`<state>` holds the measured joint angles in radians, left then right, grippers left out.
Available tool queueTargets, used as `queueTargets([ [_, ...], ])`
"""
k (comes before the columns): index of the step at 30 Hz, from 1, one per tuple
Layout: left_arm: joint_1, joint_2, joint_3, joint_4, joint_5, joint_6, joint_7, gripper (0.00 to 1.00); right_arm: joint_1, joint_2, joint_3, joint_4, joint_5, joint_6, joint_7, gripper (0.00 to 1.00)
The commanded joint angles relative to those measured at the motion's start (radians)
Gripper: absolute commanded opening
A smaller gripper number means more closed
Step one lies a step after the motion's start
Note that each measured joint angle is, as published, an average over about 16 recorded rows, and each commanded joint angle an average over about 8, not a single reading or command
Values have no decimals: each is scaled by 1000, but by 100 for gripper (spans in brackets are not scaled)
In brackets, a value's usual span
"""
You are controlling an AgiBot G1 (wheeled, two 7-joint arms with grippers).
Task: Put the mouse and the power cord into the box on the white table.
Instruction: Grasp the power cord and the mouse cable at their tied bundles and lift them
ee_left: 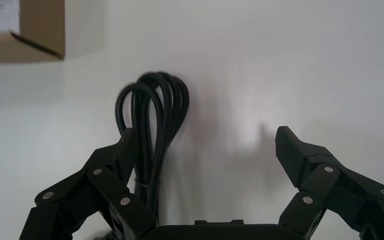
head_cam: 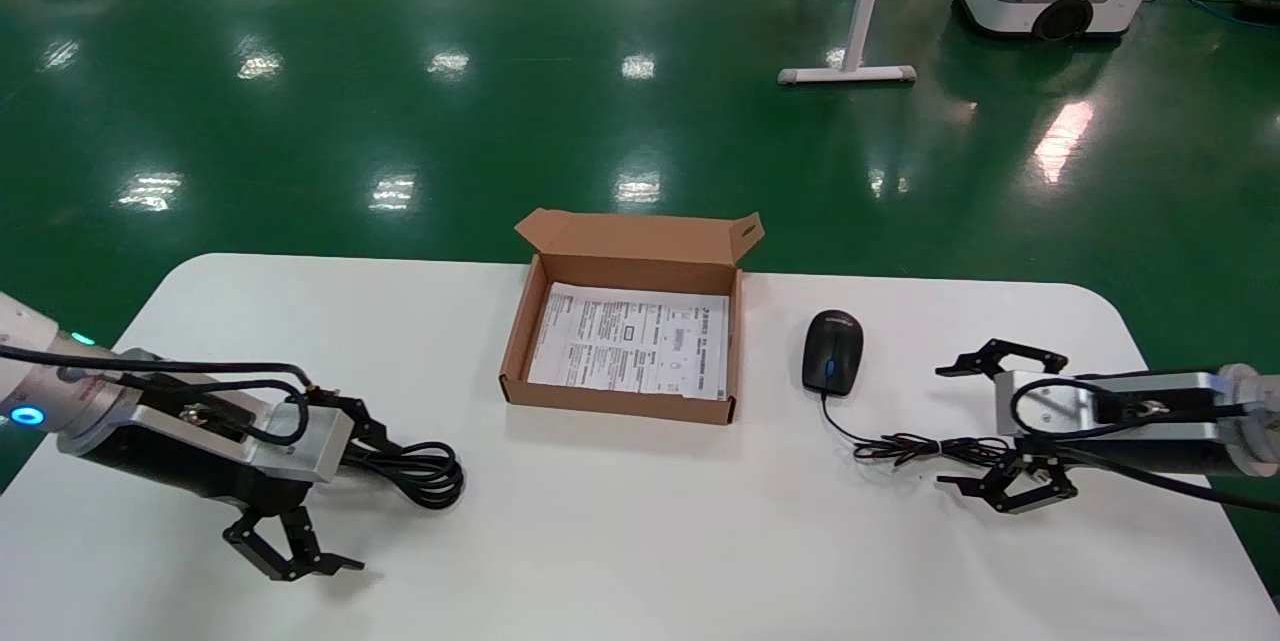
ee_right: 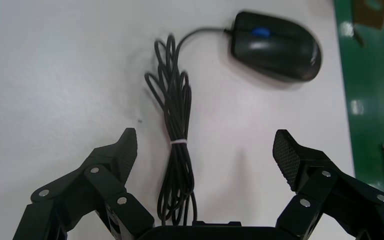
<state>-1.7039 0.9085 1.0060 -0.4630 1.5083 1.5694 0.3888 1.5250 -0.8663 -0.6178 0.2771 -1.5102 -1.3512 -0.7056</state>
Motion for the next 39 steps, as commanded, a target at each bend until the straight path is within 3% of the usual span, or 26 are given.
queueTargets([
  [1,-13,20,13,61,6,-3,30,100,15,-20,-7,-48,-15,16,-30,100],
  [16,-49,90,26,322,10,-34,174,100,59,-85,-14,-214,-31,97,-122,100],
  [29,-60,104,24,416,11,-94,216,100,67,-102,-8,-268,-22,96,-117,100],
  [31,-57,106,23,424,10,-99,219,88,65,-102,-8,-273,-22,96,-113,89],
  [37,-53,108,21,439,8,-104,229,12,62,-101,-7,-283,-20,96,-106,14],
  [39,-53,109,21,442,8,-105,231,0,62,-101,-7,-285,-19,96,-105,0],
])
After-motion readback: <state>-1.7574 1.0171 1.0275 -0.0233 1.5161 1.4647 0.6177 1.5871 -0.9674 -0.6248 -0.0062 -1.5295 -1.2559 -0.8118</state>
